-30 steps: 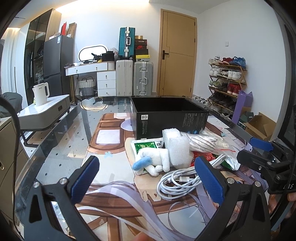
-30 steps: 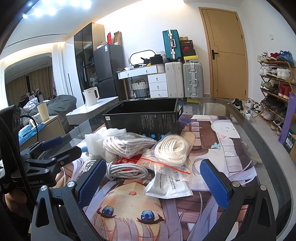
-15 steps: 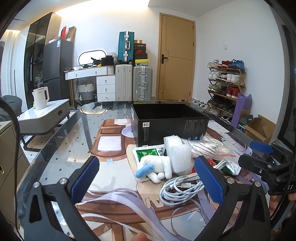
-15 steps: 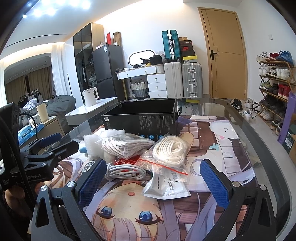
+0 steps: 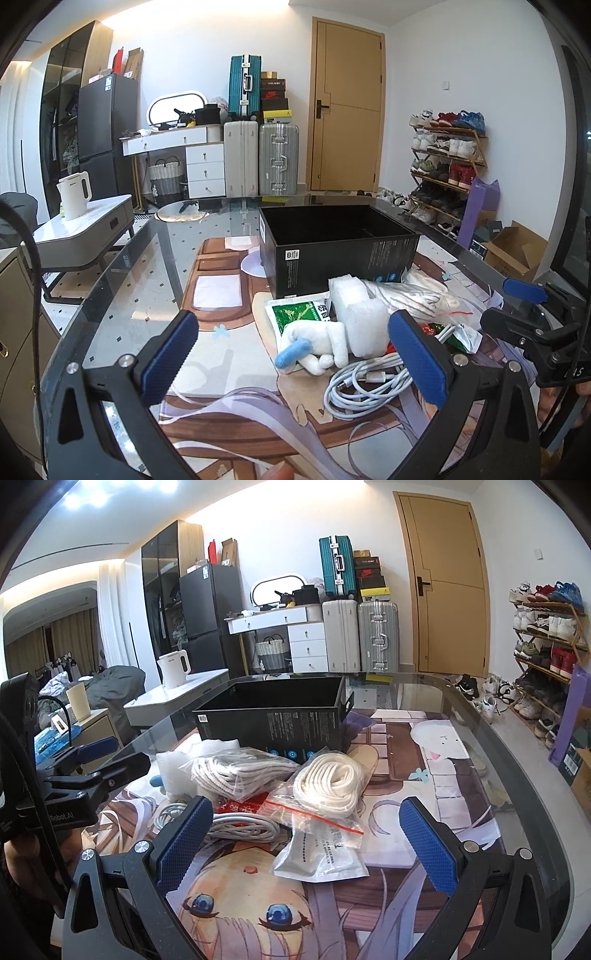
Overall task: Organize soft objects
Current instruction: 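Move both grippers toward the pile of items beside the black box, then grasp the white foam block with the left gripper while the right grasps the bagged rope coil, then carry the foam block and rope bag into the black box with both grippers, then open both grippers to release the items in the box and withdraw, then move the left gripper to the white plush toy while the right approaches the white sachet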
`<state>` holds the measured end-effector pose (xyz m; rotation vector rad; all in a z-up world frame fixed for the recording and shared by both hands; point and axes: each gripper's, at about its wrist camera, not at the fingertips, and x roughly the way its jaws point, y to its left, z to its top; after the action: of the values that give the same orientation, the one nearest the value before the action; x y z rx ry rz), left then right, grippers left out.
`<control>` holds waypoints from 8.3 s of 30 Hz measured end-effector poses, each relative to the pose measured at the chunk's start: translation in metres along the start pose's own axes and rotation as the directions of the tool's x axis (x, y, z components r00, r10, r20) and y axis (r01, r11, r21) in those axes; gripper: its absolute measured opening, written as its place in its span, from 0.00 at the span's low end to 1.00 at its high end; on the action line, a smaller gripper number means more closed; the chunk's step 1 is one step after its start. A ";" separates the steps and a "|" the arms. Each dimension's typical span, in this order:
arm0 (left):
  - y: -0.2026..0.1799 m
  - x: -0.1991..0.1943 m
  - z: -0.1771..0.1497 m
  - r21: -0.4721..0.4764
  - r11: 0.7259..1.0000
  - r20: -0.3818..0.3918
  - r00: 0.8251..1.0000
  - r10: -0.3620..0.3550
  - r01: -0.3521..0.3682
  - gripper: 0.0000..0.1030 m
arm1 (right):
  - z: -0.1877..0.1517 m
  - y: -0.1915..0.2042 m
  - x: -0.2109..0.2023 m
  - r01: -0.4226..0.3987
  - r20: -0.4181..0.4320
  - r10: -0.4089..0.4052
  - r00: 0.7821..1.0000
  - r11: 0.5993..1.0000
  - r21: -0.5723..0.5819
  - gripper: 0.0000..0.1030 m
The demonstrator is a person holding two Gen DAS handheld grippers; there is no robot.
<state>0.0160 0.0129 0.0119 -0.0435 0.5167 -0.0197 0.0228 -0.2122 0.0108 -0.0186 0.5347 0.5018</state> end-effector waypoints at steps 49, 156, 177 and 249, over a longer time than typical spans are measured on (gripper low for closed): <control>-0.008 0.061 0.028 0.024 0.990 -0.173 0.976 -0.132 0.138 0.82 | 0.034 -0.037 0.102 0.033 -0.305 -0.016 0.952 0.998 0.052 0.90; 0.011 0.103 0.100 0.053 0.990 -0.077 0.989 -0.125 0.129 0.20 | 0.139 -0.012 0.160 -0.184 -0.246 0.159 0.956 0.980 -0.079 0.41; 0.001 0.125 0.086 0.086 0.987 -0.173 0.977 -0.121 0.138 0.20 | 0.129 -0.007 0.194 -0.150 -0.323 0.095 0.942 0.977 -0.150 0.41; 0.032 0.016 0.022 0.000 0.999 -0.070 0.996 -0.046 0.046 1.00 | 0.049 -0.038 0.028 -0.058 -0.164 0.049 0.985 0.997 -0.055 0.99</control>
<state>0.0406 0.0455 0.0217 -0.0532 0.5857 -0.0672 0.0854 -0.2261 0.0354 -0.1029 0.6818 0.5716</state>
